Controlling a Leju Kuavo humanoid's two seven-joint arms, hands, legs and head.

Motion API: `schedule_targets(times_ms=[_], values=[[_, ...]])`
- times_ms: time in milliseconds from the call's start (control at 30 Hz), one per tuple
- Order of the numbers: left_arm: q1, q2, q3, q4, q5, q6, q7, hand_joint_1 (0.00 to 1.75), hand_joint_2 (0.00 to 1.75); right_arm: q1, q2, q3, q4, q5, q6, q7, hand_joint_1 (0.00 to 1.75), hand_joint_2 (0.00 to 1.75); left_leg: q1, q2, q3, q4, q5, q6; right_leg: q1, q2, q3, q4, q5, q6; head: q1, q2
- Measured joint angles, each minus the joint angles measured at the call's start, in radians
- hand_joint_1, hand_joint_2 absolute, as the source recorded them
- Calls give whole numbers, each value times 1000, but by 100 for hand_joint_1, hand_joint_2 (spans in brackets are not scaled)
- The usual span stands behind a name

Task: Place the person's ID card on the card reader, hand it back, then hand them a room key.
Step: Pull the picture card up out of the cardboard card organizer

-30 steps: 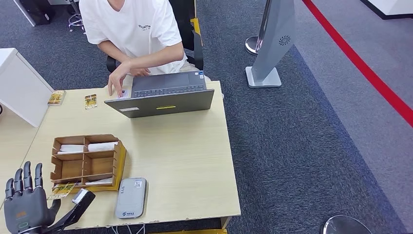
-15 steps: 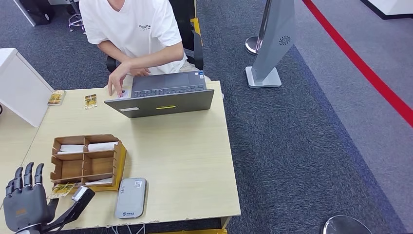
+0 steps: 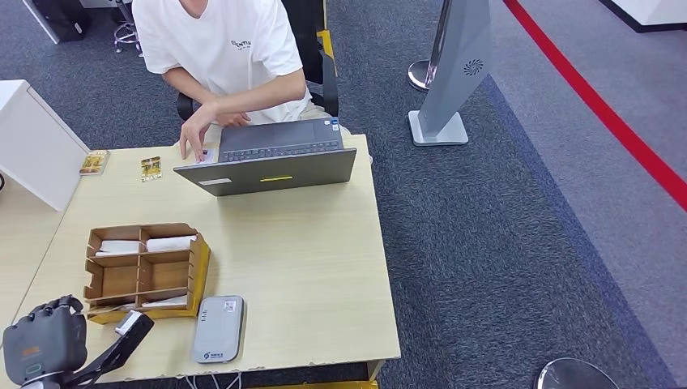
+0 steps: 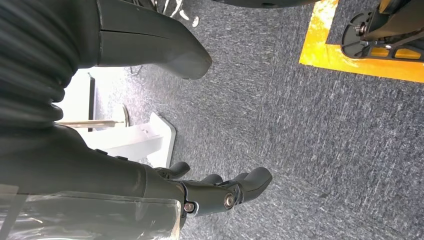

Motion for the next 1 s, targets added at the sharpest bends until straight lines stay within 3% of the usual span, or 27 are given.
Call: schedule_targets(times_ms=[1000], values=[[0,20,-9,-13,9,-19,8,175,175,0,0,0,0,0,-3,-2,0,175,0,0,0,0,0,0,0,0,0,0,0,0,0,0]])
